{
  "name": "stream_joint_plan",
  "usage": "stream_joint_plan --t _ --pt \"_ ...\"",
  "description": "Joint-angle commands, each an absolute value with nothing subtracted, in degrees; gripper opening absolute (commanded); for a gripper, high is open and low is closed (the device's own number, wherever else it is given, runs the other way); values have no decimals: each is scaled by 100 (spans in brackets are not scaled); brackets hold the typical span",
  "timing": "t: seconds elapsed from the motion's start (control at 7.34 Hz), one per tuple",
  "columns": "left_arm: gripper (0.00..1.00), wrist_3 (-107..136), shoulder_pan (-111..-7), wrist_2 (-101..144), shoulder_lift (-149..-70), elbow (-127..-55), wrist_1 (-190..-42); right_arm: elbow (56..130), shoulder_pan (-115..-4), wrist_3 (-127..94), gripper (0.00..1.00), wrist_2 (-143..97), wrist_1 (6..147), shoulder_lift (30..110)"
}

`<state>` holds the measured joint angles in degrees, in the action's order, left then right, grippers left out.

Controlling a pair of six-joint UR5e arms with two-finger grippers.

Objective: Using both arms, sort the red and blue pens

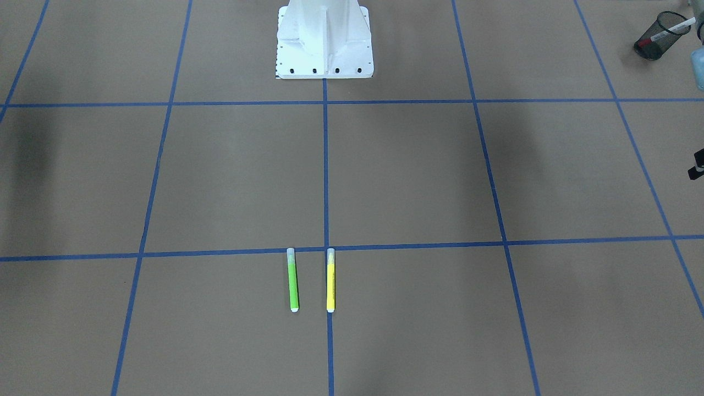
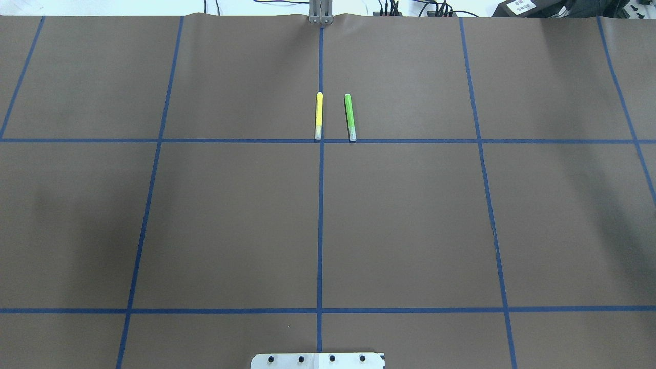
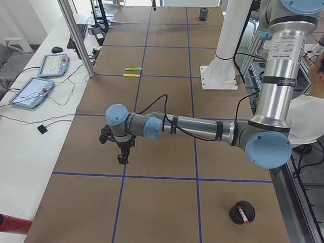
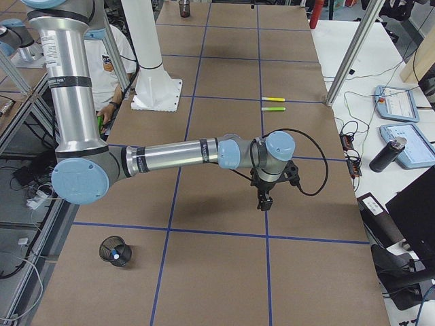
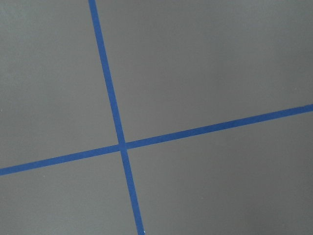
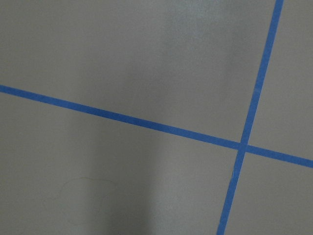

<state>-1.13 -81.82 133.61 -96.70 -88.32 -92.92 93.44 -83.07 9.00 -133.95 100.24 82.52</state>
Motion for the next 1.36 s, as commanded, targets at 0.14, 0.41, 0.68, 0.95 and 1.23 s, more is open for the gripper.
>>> stream_joint_plan --t 0.14,0.41,0.68,0.95,1.23 --pt "99 -150 -8218 13430 -9676 -8859 -9115 9501 -8508 1144 100 -13183 10328 8383" --pt "99 -123 -8235 13691 -9747 -9095 -8563 9492 -8508 645 100 -13166 10013 8420" --pt "100 -80 -8253 13685 -9747 -9281 -8446 9492 -8508 343 100 -13166 9616 8534" --pt "100 -9 -8253 13685 -9747 -9334 -8499 9501 -8508 343 100 -13175 9606 8543" --pt "100 -18 -8253 13676 -9765 -9491 -8508 9501 -8508 352 100 -13175 9606 8552"
